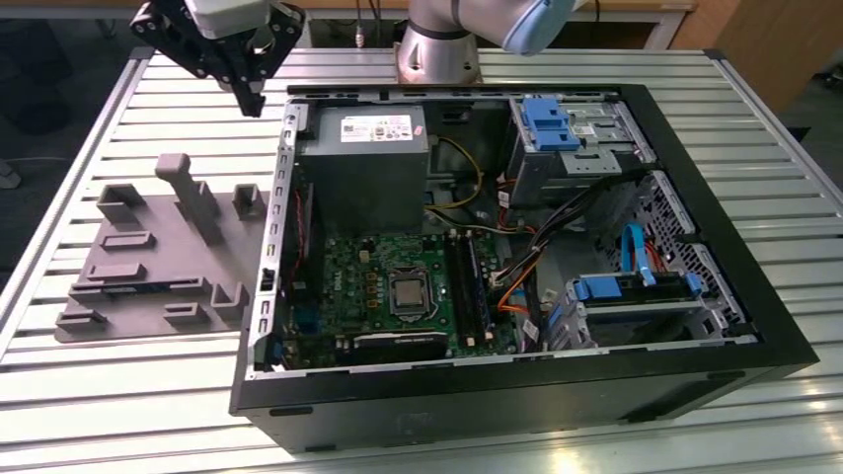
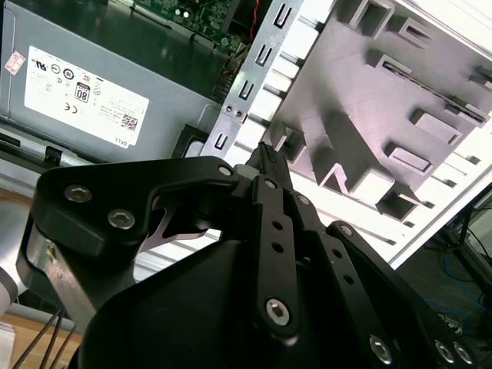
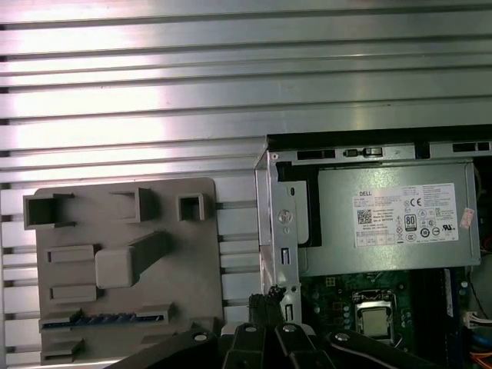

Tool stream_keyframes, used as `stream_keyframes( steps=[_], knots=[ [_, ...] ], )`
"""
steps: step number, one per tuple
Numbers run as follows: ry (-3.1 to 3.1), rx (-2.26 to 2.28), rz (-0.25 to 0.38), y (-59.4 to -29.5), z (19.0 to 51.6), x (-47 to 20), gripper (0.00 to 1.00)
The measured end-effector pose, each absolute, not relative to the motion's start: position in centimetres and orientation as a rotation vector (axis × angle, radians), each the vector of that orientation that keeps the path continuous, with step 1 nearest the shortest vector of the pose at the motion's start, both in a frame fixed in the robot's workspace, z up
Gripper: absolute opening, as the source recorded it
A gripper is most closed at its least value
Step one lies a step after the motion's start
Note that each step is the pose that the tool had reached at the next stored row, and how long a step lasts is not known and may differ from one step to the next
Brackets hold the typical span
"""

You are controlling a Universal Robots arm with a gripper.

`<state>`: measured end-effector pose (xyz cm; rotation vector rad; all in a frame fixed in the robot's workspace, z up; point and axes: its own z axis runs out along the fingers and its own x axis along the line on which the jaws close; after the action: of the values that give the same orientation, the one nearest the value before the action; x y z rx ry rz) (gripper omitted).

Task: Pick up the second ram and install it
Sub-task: 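Reach for the second ram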

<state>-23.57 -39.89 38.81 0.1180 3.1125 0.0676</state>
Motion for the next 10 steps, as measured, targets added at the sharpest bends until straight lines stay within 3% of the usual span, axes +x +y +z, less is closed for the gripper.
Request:
stream_keyframes(
  steps=[10],
  knots=[
    [3.113, 0.118, 0.068, -39.89, 38.78, -24.13, 0.11]
  ],
)
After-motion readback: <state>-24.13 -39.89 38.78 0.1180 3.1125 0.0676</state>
